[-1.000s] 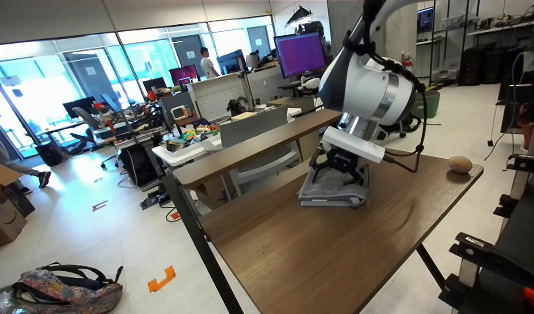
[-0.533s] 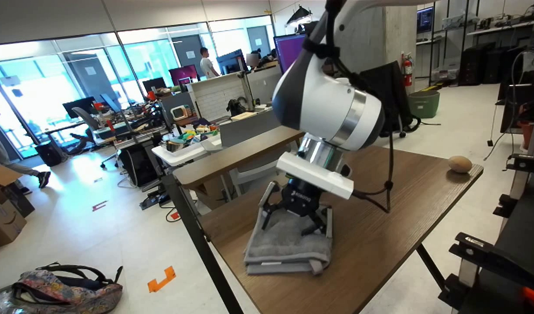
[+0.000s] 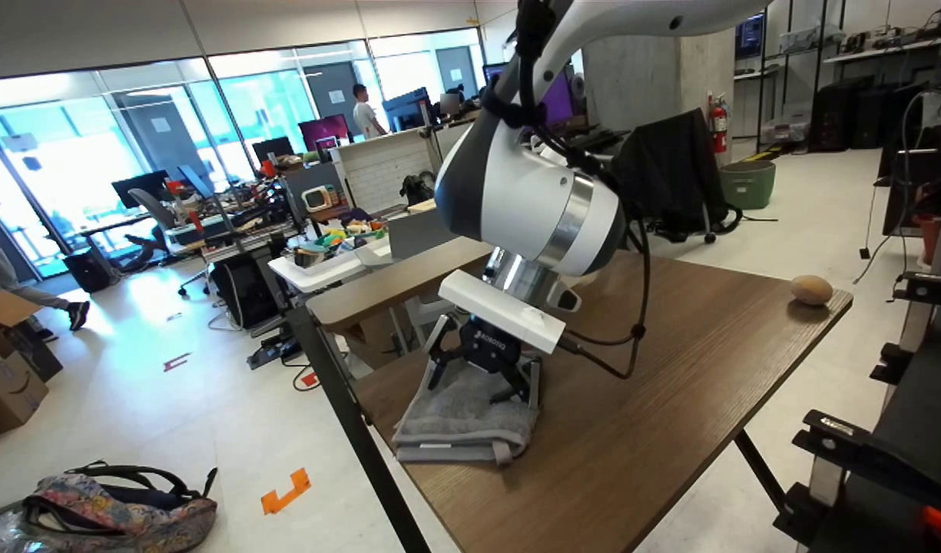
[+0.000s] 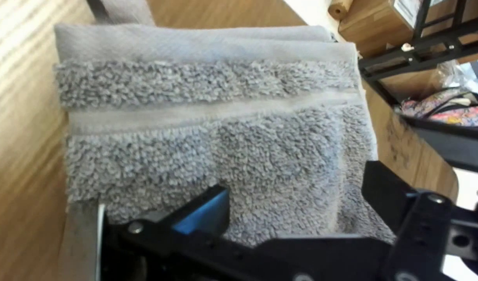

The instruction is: Move the brown object forward then use the towel to wipe the table

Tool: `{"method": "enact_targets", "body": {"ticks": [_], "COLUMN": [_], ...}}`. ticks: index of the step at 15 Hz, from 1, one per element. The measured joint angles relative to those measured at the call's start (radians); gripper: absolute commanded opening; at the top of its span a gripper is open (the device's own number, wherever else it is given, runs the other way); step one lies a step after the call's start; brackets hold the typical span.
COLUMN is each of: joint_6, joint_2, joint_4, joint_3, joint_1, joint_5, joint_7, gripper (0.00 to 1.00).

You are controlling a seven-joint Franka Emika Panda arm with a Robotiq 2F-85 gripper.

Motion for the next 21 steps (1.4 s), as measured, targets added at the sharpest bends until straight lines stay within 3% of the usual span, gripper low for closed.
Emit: {"method": "enact_targets", "body": {"ticks": [6, 14, 17, 21], "joint_6": [0.038, 0.035, 0.006, 0.016], "joint_2": [0.021, 0.011, -0.013, -0.111], "joint_4": [0.110, 0.112, 0.073, -0.103], "joint_3": [-0.166, -0.438, -0.457, -0.352], "joint_1": [-0.002, -0.005, -0.015, -0.054], "joint_5": [0.003, -0.007, -0.026, -0.022], "joint_7": [0.097, 0.229, 0.211, 0.029], "gripper": [1.00, 1.00, 1.00, 1.00]}}
